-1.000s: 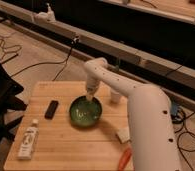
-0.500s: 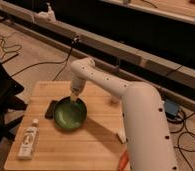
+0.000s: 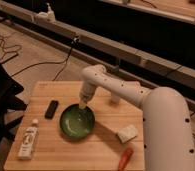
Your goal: Drag the ceramic bowl in a circle
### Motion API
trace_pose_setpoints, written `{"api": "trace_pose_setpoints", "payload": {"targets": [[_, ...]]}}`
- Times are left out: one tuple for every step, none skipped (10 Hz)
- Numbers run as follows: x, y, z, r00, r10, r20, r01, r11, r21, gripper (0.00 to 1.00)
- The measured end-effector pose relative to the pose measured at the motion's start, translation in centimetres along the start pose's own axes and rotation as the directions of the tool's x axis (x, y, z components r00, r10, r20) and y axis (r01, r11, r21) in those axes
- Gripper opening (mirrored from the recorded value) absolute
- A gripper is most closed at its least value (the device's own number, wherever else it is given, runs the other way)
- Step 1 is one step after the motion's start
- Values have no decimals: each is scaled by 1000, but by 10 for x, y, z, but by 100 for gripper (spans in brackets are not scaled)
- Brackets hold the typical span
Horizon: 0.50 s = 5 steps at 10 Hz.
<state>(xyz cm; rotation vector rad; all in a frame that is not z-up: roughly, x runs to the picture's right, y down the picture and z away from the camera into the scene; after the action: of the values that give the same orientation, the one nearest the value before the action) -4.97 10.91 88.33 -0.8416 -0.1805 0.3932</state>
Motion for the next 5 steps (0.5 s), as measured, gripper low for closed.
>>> {"api": "trace_pose_setpoints", "payload": {"targets": [[12,-14,-3,999,32,-9,-32,999,14,0],[16,-26,-5,999,51,-16,-51,998,28,0],[6,-43,-6,998,65,-12,-64,997,45,0],[-13,-52,-4,998,55,1,-55,997,52,0],[-24,-53,-2,999,44,8,-44,998,52,0]]}}
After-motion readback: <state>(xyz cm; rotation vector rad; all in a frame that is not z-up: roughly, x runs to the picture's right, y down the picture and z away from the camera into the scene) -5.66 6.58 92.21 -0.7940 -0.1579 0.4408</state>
